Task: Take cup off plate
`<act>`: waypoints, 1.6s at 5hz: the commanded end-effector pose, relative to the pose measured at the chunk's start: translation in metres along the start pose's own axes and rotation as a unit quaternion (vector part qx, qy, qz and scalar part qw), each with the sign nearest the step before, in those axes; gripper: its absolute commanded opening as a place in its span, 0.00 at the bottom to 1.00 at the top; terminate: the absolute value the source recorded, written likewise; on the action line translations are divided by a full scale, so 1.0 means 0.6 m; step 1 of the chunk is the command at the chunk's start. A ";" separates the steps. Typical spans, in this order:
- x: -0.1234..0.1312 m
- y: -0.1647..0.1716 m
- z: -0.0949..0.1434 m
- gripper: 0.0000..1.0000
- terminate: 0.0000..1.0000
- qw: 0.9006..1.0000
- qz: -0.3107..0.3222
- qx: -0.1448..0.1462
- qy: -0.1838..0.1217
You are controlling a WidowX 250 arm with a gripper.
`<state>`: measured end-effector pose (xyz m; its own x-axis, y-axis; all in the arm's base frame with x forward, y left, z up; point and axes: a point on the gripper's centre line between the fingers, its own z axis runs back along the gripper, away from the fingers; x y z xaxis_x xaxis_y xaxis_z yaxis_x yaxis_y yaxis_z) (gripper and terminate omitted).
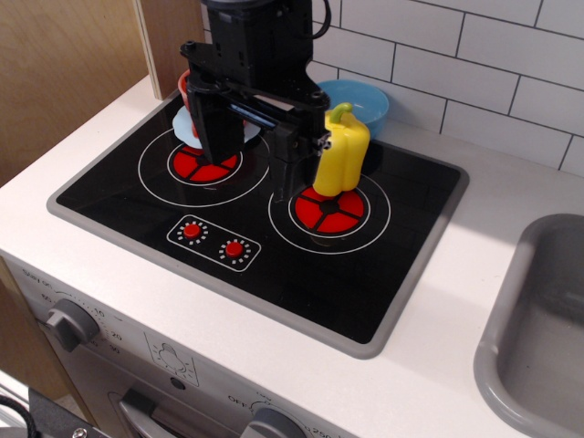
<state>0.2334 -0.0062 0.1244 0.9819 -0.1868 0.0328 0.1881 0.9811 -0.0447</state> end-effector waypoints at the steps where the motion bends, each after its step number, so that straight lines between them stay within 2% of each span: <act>1: 0.000 0.000 0.000 1.00 0.00 1.000 0.000 0.000 0.000; 2: -0.001 0.036 0.019 1.00 0.00 1.000 0.015 0.002 -0.025; 3: 0.012 0.083 0.030 1.00 0.00 0.998 0.047 -0.005 -0.033; 4: 0.023 0.129 0.029 1.00 0.00 0.994 0.092 0.004 -0.060; 5: 0.042 0.160 0.009 1.00 0.00 0.982 0.171 0.011 -0.077; 6: 0.054 0.164 -0.008 1.00 0.00 0.973 0.220 0.002 -0.069; 7: 0.065 0.167 -0.020 1.00 0.00 0.963 0.257 0.001 -0.078; 8: 0.076 0.175 -0.032 1.00 0.00 0.962 0.261 0.013 -0.077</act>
<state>0.2960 0.0838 0.0879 0.9319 0.3461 0.1085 -0.3401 0.9378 -0.0702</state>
